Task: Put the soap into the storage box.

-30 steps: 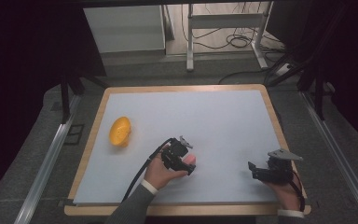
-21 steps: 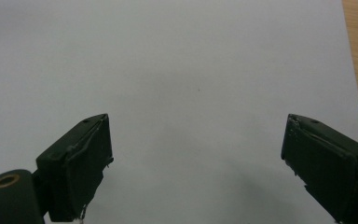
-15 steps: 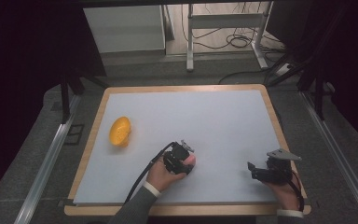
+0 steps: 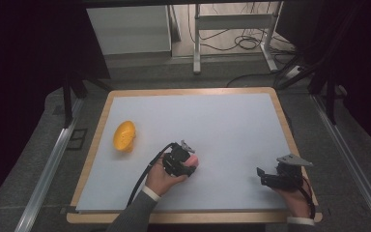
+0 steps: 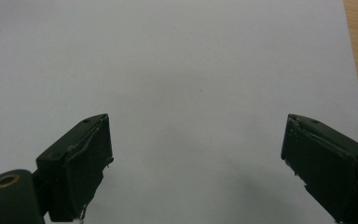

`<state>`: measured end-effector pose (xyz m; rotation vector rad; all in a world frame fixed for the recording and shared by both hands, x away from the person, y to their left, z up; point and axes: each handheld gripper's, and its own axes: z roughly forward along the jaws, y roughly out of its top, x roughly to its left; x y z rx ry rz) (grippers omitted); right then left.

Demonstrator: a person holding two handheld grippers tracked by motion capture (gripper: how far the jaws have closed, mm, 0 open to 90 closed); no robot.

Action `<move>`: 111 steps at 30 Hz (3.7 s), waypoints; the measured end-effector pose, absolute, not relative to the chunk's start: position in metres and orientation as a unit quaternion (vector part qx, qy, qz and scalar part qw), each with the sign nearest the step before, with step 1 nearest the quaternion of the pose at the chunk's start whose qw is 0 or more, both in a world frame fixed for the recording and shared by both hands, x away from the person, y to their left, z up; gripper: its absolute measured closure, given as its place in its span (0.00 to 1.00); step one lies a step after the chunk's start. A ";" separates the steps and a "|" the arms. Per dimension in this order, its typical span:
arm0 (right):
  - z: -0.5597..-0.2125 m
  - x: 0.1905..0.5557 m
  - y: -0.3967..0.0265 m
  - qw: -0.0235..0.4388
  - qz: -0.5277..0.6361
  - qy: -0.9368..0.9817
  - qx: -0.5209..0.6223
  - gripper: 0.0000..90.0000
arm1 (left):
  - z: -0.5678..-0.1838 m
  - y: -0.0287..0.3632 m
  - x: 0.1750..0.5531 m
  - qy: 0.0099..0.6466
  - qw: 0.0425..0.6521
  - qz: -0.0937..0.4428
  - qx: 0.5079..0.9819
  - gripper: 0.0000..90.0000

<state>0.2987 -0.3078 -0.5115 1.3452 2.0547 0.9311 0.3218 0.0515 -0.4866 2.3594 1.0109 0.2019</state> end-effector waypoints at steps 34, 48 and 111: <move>-0.511 0.299 -0.308 0.263 0.341 0.753 0.498 0.09 | -0.467 0.099 0.328 0.404 0.294 0.094 0.861 0.67; -0.513 0.299 -0.309 0.259 0.339 0.754 0.499 0.09 | -0.460 0.115 0.333 0.415 0.296 0.096 0.855 0.67; -0.515 0.300 -0.307 0.261 0.338 0.756 0.496 0.09 | -0.426 0.207 0.363 0.506 0.302 0.145 0.795 0.67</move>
